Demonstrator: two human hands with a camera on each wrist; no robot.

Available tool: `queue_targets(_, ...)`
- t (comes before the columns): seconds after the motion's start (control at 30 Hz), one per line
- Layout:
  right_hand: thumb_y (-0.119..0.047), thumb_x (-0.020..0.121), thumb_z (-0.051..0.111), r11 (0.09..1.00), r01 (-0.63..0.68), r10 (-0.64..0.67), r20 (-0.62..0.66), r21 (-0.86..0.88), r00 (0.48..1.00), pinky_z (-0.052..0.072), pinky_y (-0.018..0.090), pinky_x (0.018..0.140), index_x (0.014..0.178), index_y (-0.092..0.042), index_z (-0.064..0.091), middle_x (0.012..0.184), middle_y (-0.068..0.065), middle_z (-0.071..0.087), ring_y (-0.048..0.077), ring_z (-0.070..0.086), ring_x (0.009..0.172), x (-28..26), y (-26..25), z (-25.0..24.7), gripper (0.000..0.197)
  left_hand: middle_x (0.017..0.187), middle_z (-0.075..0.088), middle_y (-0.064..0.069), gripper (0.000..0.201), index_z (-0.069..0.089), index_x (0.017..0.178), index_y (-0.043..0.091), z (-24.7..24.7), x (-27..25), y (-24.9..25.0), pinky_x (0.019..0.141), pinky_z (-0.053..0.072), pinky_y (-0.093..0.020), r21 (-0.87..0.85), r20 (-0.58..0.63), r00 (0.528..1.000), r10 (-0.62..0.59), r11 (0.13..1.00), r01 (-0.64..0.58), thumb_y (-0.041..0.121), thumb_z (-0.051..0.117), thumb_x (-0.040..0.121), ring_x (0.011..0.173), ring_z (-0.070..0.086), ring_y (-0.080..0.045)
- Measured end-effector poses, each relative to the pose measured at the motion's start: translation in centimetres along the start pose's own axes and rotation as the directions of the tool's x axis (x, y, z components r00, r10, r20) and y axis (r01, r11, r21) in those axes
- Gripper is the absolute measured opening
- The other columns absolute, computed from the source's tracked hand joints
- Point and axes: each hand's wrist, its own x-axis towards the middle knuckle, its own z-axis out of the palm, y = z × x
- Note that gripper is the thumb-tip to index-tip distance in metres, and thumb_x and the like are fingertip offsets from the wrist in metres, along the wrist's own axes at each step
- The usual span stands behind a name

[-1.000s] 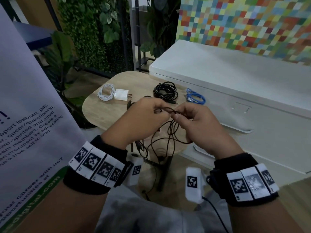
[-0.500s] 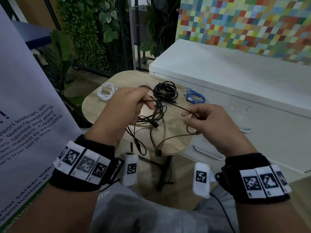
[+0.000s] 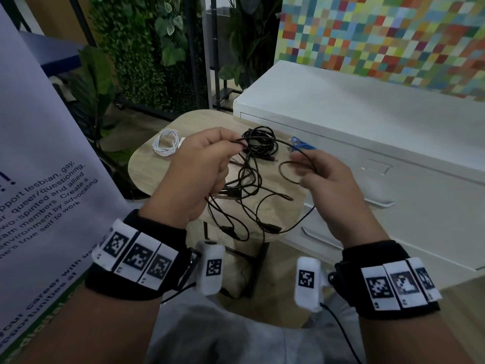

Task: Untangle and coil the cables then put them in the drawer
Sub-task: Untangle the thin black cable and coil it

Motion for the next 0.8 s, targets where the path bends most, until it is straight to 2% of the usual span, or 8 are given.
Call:
queue_targets(0.1, -0.022, 0.089, 0.059, 0.969, -0.113, 0.076, 0.170, 0.218, 0.982, 0.049, 0.031, 0.053, 0.099, -0.015, 0.077, 0.073, 0.012, 0.062, 0.027, 0.057, 0.054, -0.6, -0.9, 0.2, 0.022, 0.052, 0.027, 0.004, 0.022, 0.064, 0.086, 0.013, 0.2, 0.0, 0.1, 0.041, 0.011, -0.021, -0.065, -0.019, 1.000, 0.004, 0.998, -0.005, 0.001, 0.051, 0.099, 0.039, 0.018, -0.008)
queue_targets(0.17, -0.020, 0.081, 0.057, 0.976, -0.114, 0.096, 0.104, 0.185, 0.990, 0.033, 0.024, 0.042, 0.098, -0.016, 0.078, 0.070, 0.008, 0.055, 0.016, 0.040, 0.042, -0.2, -0.4, -0.3, 0.027, 0.052, 0.027, 0.004, 0.022, 0.063, 0.086, 0.014, 0.0, 0.2, 0.4, 0.042, 0.012, -0.021, -0.112, -0.050, 0.999, 0.016, 0.993, -0.022, 0.002, 0.050, 0.100, 0.039, 0.018, -0.008)
queue_targets(0.27, -0.004, 0.079, 0.052, 0.991, -0.107, 0.114, -0.083, 0.085, 0.990, 0.029, 0.010, 0.039, 0.095, -0.020, 0.078, 0.053, -0.022, 0.053, 0.001, 0.046, 0.040, 0.3, 0.0, -1.0, 0.035, 0.051, 0.026, 0.005, 0.020, 0.061, 0.087, 0.014, -0.5, 0.4, 0.8, 0.043, 0.012, -0.021, -0.146, -0.091, 0.996, 0.021, 0.989, -0.035, 0.003, 0.050, 0.100, 0.039, 0.017, -0.008)
queue_targets(0.33, 0.004, 0.081, 0.047, 0.988, -0.103, 0.124, -0.195, 0.115, 0.973, 0.031, 0.006, 0.040, 0.096, -0.016, 0.078, 0.050, -0.026, 0.051, -0.003, 0.048, 0.045, 0.6, 0.0, -1.4, 0.040, 0.051, 0.026, 0.006, 0.020, 0.061, 0.087, 0.014, -0.4, 0.5, 0.9, 0.043, 0.011, -0.020, -0.163, -0.092, 0.995, 0.022, 0.986, -0.037, 0.004, 0.049, 0.100, 0.040, 0.016, -0.008)
queue_targets(0.47, 0.001, 0.076, 0.048, 0.989, -0.062, 0.105, -0.354, 0.131, 0.929, 0.030, 0.016, 0.051, 0.083, -0.013, 0.077, 0.061, -0.015, 0.060, 0.003, 0.042, 0.057, 0.9, 0.1, -1.6, 0.032, 0.052, 0.022, 0.007, 0.024, 0.054, 0.084, 0.018, -0.3, 0.5, 1.0, 0.041, 0.010, -0.022, -0.328, -0.177, 0.984, 0.009, 0.942, -0.067, 0.007, 0.043, 0.102, 0.041, 0.014, -0.008)
queue_targets(0.6, -0.005, 0.082, 0.050, 0.959, -0.136, 0.223, -0.364, 0.249, 0.904, 0.017, 0.024, 0.044, 0.057, -0.016, 0.057, 0.046, -0.005, 0.032, 0.013, 0.023, 0.042, 0.9, 0.2, -2.7, 0.029, 0.062, 0.015, 0.004, 0.030, 0.036, 0.076, 0.022, -1.7, 1.2, 0.6, 0.037, 0.016, -0.025, -0.507, -0.320, 0.946, -0.045, 0.852, -0.131, 0.014, 0.037, 0.105, 0.046, 0.010, -0.011)
queue_targets(0.7, -0.005, 0.083, 0.044, 0.951, -0.160, 0.259, -0.395, 0.265, 0.881, 0.016, 0.024, 0.045, 0.065, -0.017, 0.054, 0.047, -0.004, 0.035, 0.013, 0.024, 0.040, 1.1, 0.5, -3.1, 0.023, 0.063, 0.015, 0.004, 0.030, 0.034, 0.076, 0.023, -2.7, 1.6, 0.1, 0.038, 0.017, -0.026, -0.490, -0.363, 0.930, -0.063, 0.861, -0.133, 0.015, 0.037, 0.105, 0.047, 0.011, -0.012)
queue_targets(0.8, 0.000, 0.084, 0.047, 0.981, -0.181, 0.194, -0.371, 0.071, 0.908, 0.031, 0.025, 0.049, 0.084, -0.023, 0.064, 0.069, 0.002, 0.056, 0.014, 0.044, 0.056, 1.2, 0.5, -2.8, 0.029, 0.057, 0.019, 0.005, 0.027, 0.039, 0.080, 0.022, -2.2, 1.3, 0.3, 0.038, 0.016, -0.023, -0.418, -0.343, 0.938, -0.049, 0.902, -0.106, 0.012, 0.035, 0.106, 0.043, 0.014, -0.010)
